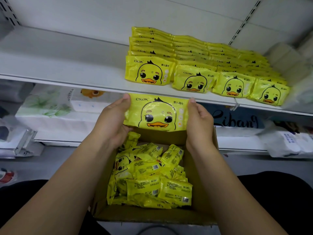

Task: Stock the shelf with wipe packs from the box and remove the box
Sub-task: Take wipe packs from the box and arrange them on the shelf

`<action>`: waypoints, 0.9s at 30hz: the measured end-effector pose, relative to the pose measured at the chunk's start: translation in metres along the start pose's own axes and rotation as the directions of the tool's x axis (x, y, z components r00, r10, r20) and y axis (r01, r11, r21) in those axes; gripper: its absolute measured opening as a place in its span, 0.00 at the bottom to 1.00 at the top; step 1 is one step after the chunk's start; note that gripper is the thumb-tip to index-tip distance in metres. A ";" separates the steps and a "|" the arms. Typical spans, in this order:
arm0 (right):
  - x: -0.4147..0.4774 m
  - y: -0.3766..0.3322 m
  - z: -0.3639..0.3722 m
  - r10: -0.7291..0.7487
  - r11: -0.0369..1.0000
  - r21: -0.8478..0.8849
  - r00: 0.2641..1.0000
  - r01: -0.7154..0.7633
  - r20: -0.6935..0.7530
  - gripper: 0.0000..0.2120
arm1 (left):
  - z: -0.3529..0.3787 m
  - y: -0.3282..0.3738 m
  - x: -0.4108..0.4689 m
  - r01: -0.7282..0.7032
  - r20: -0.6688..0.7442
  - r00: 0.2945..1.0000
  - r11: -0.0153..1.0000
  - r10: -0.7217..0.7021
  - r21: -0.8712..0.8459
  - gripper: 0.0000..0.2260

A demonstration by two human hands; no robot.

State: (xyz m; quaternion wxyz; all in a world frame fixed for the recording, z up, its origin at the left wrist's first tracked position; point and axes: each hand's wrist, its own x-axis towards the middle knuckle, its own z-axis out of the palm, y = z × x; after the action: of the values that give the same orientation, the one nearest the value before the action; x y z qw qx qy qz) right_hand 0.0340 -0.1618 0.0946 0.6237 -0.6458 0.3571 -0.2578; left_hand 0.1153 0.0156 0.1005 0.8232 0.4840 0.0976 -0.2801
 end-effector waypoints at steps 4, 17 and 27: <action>-0.001 0.000 -0.009 0.172 0.985 -0.047 0.942 -0.165 0.289 0.18 | -0.002 0.004 0.002 0.027 -0.003 1.000 0.985 -0.028 -0.171 0.11; -0.004 -0.009 -0.011 -0.003 0.998 -0.063 0.982 0.016 0.189 0.14 | -0.007 0.001 -0.009 0.209 0.259 0.944 0.978 -0.207 0.017 0.18; 0.002 -0.001 -0.005 -0.020 0.999 -0.047 0.988 0.027 0.156 0.15 | -0.007 0.010 -0.005 0.117 0.259 0.959 0.993 -0.111 -0.007 0.18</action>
State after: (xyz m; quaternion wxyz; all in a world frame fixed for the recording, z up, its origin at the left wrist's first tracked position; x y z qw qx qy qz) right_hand 0.0315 -0.1662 0.0962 0.6306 -0.6830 0.3059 -0.2054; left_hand 0.1178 0.0272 0.1067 0.8168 0.4278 0.0204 -0.3865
